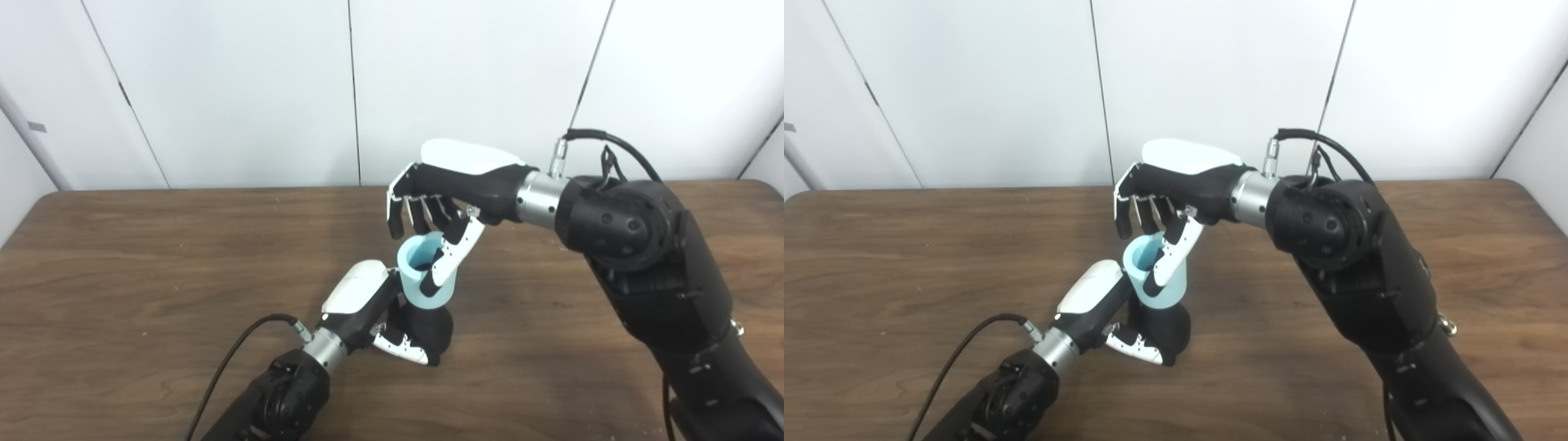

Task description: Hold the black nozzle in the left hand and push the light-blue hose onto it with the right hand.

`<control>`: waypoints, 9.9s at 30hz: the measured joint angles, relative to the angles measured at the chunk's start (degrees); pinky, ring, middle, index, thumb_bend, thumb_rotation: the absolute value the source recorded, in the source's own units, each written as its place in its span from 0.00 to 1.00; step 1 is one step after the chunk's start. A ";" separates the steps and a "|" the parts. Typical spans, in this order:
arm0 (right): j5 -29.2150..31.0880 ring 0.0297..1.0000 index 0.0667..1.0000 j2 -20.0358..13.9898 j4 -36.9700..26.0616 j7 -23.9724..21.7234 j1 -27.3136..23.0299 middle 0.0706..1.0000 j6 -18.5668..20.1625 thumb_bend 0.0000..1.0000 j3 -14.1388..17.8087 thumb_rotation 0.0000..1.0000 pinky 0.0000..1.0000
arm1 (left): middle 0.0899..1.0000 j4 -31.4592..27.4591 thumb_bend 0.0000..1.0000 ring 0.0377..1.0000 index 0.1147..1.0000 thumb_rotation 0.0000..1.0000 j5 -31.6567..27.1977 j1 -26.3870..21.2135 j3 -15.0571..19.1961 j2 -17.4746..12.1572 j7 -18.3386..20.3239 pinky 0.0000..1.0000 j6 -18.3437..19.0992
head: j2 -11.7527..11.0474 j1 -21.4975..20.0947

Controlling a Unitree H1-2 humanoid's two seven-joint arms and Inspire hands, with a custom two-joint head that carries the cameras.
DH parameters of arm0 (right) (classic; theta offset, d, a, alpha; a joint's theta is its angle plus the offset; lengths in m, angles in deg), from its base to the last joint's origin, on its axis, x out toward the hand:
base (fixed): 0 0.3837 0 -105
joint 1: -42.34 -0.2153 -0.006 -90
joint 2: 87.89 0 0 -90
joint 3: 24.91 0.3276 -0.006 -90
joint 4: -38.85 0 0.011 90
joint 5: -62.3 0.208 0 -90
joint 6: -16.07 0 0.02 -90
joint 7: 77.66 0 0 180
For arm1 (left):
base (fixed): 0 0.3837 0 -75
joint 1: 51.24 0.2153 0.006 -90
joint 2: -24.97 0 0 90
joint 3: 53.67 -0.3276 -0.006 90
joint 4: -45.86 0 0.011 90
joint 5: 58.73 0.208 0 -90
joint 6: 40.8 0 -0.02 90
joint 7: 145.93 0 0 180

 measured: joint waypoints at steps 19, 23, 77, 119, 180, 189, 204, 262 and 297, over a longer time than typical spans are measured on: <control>0.37 0.23 0.45 -0.76 -0.77 3.86 1.54 0.28 -2.72 0.52 -0.02 0.12 0.18 | 0.40 -0.04 0.52 0.41 0.42 0.09 0.00 -0.01 -0.02 -0.01 0.01 0.44 0.02 | 0.09 0.18; 0.63 0.23 0.45 -0.75 -0.66 4.37 1.81 0.28 -2.67 0.52 0.02 0.12 0.17 | 0.40 -0.03 0.52 0.41 0.42 0.09 0.00 0.00 -0.02 -0.01 0.02 0.44 0.03 | 0.09 0.09; 2.85 0.56 0.46 -2.41 0.77 7.36 2.90 0.58 0.46 0.52 -1.86 0.14 0.51 | 0.41 -0.42 0.52 0.42 0.42 0.09 0.04 -0.01 -0.02 -0.05 0.45 0.47 0.66 | 0.35 0.44; -2.90 0.96 0.82 -3.30 1.21 31.19 17.82 0.93 -34.13 0.92 3.46 0.23 0.96 | 0.42 -0.79 0.52 0.43 0.42 0.09 0.06 -0.05 0.01 -0.06 1.60 0.47 0.66 | 0.35 0.62; 0.29 0.96 0.90 -5.47 7.24 32.58 23.79 0.94 -44.27 0.77 3.14 0.24 0.89 | 0.42 -1.23 0.52 0.44 0.42 0.09 0.19 0.02 -0.17 -0.06 2.27 0.47 0.67 | 0.44 0.53; 0.55 0.97 0.91 -5.54 7.22 32.50 24.00 0.94 -43.81 0.77 3.05 0.24 0.89 | 0.42 -1.23 0.52 0.44 0.42 0.09 0.19 0.02 -0.17 -0.06 2.30 0.47 0.67 | 0.53 0.62; -0.70 0.96 0.91 -6.14 7.22 33.34 24.11 0.94 -44.58 0.76 2.40 0.21 0.90 | 0.42 -1.27 0.52 0.44 0.42 0.09 0.19 0.02 -0.17 -0.07 2.44 0.48 0.75 | 0.62 0.62; 3.34 0.92 0.89 -6.18 4.60 30.79 22.40 0.88 -31.88 0.78 -0.86 0.25 0.90 | 0.42 -2.37 0.52 0.44 0.42 0.09 0.40 0.02 -0.19 -0.06 3.85 0.50 2.49 | 1.05 0.44; -0.68 0.98 0.94 -7.45 7.53 37.97 25.39 0.98 -45.23 0.75 -0.70 0.14 0.96 | 0.42 -2.90 0.52 0.43 0.42 0.09 0.42 0.08 -0.35 -0.10 5.06 0.48 2.51 | 1.23 0.53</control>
